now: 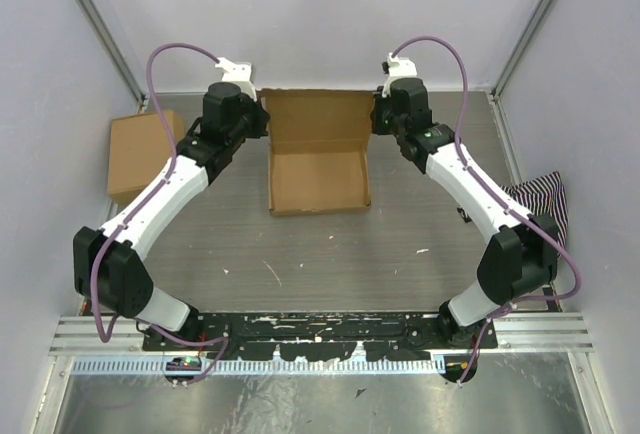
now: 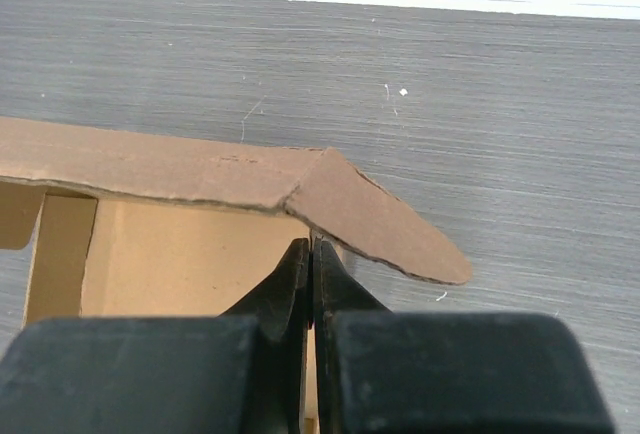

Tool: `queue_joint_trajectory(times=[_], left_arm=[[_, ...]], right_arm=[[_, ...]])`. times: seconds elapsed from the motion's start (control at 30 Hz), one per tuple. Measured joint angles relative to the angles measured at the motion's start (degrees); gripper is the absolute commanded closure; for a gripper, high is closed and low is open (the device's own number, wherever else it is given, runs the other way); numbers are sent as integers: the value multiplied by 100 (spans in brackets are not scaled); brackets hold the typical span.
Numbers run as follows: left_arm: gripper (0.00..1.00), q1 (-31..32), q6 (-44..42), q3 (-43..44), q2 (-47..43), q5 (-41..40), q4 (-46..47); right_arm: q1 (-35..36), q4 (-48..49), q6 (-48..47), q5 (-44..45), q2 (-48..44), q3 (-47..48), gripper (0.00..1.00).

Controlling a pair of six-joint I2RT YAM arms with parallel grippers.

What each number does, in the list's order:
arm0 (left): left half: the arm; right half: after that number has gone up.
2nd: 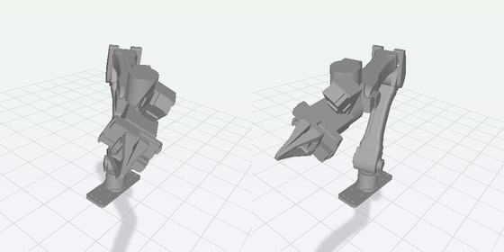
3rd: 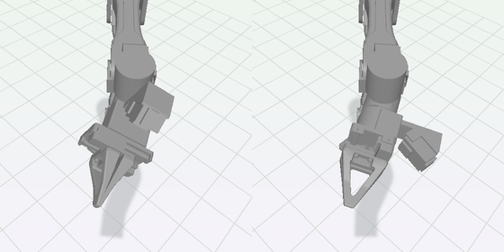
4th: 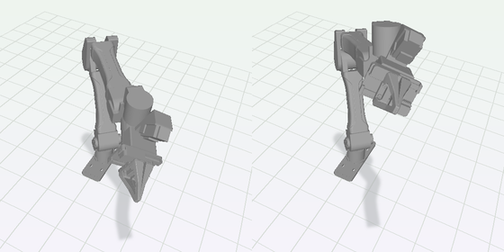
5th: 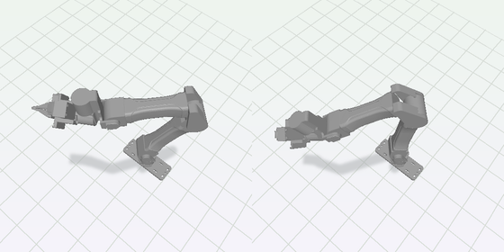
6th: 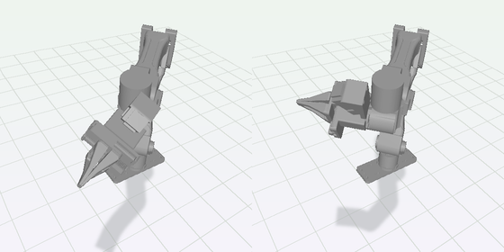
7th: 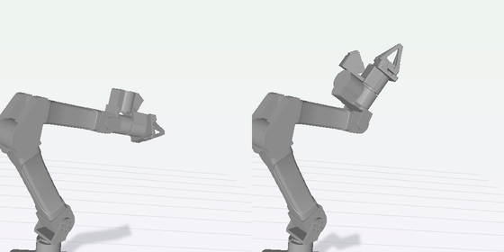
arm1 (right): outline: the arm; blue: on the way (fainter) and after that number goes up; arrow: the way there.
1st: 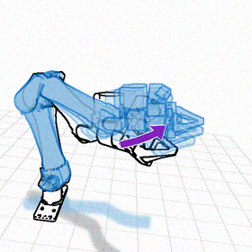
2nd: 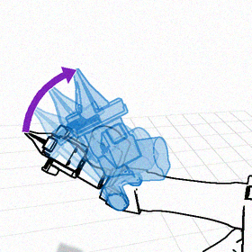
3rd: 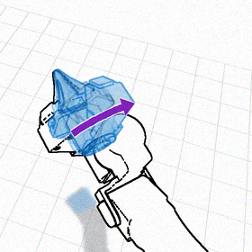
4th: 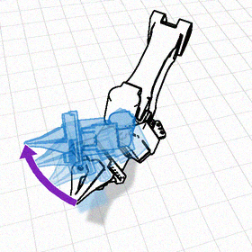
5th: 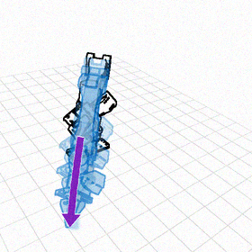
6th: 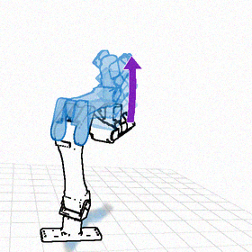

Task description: Fold the paper box

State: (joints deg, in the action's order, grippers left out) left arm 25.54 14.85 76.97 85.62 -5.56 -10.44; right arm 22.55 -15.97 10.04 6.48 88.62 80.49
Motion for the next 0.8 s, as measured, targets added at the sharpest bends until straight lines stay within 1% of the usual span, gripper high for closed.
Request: queue_joint_trajectory(times=[0.17,0.3,0.53,0.6,0.67,0.8], left_arm=[[100,-2,26,-560,0,-39,205],[100,-2,50,-798,0,-46,238],[99,0,111,-1021,-181,-61,264],[92,13,138,-1119,-302,-63,254],[83,31,164,-1198,-437,-63,195],[63,127,254,-1392,-787,-52,-116]], right_arm=[[151,717,-70,203,-15,-669,99],[354,1163,-131,472,-70,-1091,99],[671,1316,-205,949,-369,-1513,99],[752,1305,-203,1043,-509,-1622,98],[817,1241,-184,1091,-667,-1727,95],[914,1019,-39,1005,-1025,-1982,82]])
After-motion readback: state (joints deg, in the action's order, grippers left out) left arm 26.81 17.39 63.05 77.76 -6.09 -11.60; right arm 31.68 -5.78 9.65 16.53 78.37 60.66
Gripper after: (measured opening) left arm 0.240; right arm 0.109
